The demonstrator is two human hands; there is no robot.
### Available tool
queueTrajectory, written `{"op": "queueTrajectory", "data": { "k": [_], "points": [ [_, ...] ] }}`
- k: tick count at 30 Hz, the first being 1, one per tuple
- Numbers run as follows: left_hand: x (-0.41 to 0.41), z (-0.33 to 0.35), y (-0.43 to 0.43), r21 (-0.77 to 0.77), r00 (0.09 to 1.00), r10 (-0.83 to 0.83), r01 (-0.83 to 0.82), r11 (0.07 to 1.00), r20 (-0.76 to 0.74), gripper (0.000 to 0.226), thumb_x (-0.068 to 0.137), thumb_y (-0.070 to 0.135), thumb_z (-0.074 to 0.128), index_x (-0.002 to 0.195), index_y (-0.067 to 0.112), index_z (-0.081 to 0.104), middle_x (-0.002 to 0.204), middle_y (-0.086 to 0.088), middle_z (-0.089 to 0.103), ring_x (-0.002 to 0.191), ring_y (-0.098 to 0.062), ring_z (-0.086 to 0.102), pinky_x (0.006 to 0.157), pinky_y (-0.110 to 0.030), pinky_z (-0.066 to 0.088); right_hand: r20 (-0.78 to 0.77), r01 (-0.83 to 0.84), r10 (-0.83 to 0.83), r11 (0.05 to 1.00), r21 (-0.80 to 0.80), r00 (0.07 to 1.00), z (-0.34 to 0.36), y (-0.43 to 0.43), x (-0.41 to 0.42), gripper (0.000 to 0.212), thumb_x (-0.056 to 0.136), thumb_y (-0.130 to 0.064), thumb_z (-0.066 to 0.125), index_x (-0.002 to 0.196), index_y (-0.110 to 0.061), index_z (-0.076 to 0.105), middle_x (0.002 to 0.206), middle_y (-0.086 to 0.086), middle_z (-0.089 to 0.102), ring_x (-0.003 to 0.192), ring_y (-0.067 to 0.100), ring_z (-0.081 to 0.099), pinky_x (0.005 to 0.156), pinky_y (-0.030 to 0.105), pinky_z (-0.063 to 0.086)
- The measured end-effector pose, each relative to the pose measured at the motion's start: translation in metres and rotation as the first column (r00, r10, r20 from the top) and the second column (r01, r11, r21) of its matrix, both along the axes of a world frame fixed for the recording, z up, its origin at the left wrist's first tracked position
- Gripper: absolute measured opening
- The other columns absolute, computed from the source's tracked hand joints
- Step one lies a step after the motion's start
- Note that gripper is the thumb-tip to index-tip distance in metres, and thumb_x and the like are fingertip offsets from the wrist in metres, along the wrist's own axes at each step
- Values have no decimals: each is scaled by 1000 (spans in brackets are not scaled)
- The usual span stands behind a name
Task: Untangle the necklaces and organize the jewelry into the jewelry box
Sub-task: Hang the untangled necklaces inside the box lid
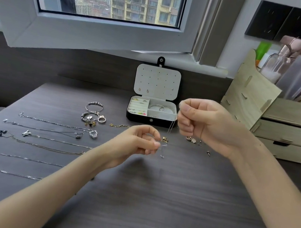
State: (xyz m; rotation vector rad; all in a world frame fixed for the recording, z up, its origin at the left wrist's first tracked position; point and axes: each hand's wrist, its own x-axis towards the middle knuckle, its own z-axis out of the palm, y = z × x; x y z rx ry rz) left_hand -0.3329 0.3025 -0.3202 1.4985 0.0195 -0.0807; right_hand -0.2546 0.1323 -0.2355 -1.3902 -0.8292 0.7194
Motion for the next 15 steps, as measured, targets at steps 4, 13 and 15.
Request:
{"op": "queueTrajectory", "data": {
  "k": [4,13,15],
  "points": [
    [4,-2,2,36,980,199,-199,979,3,11,90,4,56,83,12,57,56,5,51,52,-8,42,58,-21,32,5,-60,60,998,-24,998,9,-14,1,27,86,-16,51,59,-14,48,57,1,41,49,12,33,46,21,29],
    [2,16,34,-308,926,377,-367,878,-27,31,55,-3,59,83,10,59,57,4,50,59,-10,43,66,-23,36,168,163,-88,844,-511,982,-32,-49,17,23,95,-10,51,72,-5,47,54,2,42,46,10,33,44,20,26],
    [4,19,34,-214,912,408,-393,894,29,31,54,-5,57,81,11,59,55,6,49,58,-10,44,66,-23,37,206,194,-90,799,-569,974,-47,-46,16,22,95,-12,52,74,-6,50,54,0,44,43,7,35,43,18,28]
  ]
}}
